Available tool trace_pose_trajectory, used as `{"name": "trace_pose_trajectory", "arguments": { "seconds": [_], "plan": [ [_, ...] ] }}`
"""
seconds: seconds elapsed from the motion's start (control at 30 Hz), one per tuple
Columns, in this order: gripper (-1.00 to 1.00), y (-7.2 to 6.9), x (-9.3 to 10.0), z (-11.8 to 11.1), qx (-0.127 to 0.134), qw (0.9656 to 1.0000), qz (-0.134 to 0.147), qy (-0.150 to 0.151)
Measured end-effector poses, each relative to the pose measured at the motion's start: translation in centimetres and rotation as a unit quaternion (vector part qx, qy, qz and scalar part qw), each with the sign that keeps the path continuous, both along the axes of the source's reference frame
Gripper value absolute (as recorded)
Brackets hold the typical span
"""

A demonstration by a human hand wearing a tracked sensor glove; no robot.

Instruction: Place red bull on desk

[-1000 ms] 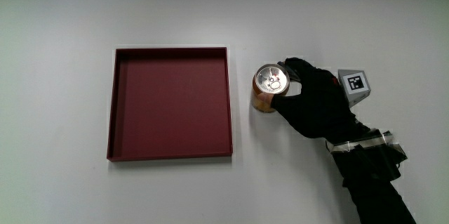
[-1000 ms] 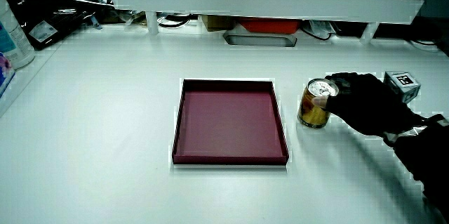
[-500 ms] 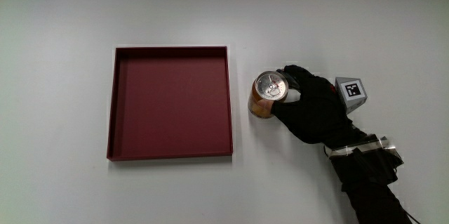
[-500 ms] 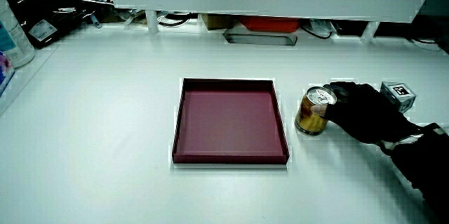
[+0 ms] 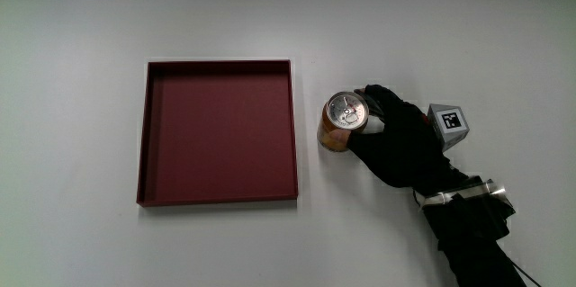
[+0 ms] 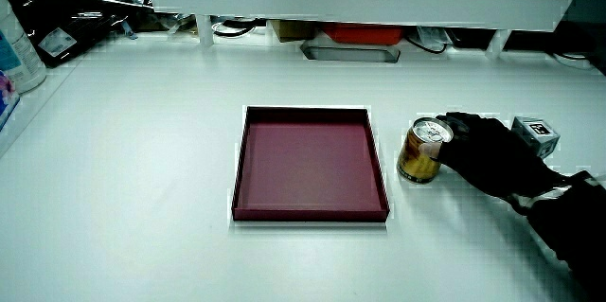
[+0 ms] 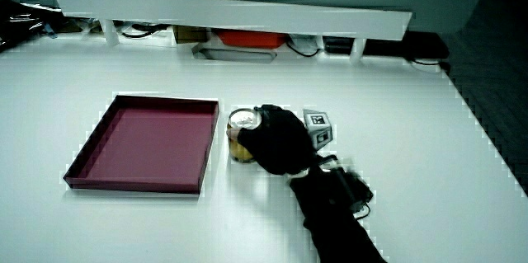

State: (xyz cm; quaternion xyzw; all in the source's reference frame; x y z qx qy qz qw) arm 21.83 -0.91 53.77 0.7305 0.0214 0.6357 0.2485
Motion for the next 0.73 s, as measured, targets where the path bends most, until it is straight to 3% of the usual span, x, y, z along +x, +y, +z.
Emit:
{"name": "trace_pose_trajectory", "arguments": {
  "seconds": [0.03,0.1,0.17,0.23,0.33,0.37,0.47,0.57,0.63,0.73],
  "plan": [
    [-0.61,0.2,0.1,-0.2,-0.009,0.9999,0.007,0.006],
    [-0.70,0.3,0.5,-0.5,-0.001,0.9998,0.015,-0.013],
    [-0.78,0.5,0.9,-1.1,-0.003,0.9999,0.013,-0.006],
    [-0.87,0.7,1.0,-2.5,0.015,0.9997,0.009,0.016],
    [-1.00,1.3,1.2,-4.5,0.008,0.9989,-0.004,0.046],
    [-1.00,1.5,1.3,-5.1,0.024,0.9983,-0.015,0.052],
    [-1.00,2.2,1.6,-6.3,0.035,0.9953,-0.026,0.086],
    [-1.00,2.9,1.4,-8.1,0.045,0.9958,-0.030,0.073],
    [-1.00,3.4,1.8,-8.4,0.044,0.9909,-0.053,0.115],
    [-1.00,4.1,2.3,-8.9,0.036,0.9802,-0.091,0.172]
  ]
}}
